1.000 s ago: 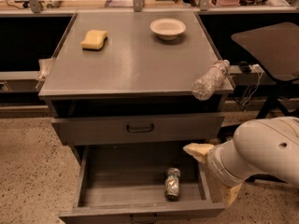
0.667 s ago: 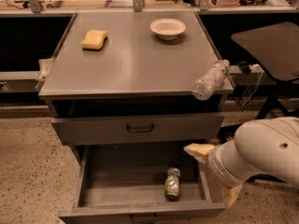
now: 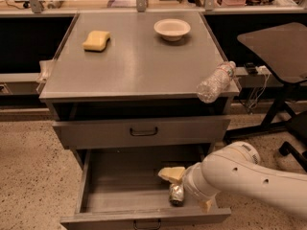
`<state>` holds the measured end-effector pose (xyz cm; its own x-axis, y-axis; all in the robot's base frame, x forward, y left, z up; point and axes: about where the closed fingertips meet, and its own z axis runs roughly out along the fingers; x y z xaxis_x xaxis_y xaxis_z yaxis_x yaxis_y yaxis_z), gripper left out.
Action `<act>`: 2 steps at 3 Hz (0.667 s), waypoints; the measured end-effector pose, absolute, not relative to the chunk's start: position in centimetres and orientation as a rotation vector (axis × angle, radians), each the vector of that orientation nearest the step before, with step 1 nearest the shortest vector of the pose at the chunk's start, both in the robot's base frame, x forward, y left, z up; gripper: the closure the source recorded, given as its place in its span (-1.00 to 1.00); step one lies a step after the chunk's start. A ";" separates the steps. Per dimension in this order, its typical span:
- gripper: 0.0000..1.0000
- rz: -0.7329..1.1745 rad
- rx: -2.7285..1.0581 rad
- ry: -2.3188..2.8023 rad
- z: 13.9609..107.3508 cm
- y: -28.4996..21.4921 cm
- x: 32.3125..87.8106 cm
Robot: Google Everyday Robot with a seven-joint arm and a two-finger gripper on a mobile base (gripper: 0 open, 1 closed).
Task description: Pick 7up can from middle drawer and place on counter
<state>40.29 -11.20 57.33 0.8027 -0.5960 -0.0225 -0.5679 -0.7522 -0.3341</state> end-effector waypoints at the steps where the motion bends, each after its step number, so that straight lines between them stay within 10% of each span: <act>1: -1.00 -0.127 -2.680 0.876 57.7 -11.5 40.2; 2: -1.00 -0.138 -2.860 0.750 55.7 -10.8 40.1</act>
Offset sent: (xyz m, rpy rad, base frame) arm 0.0069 0.0184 -0.0250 -0.3059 -0.0211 0.3080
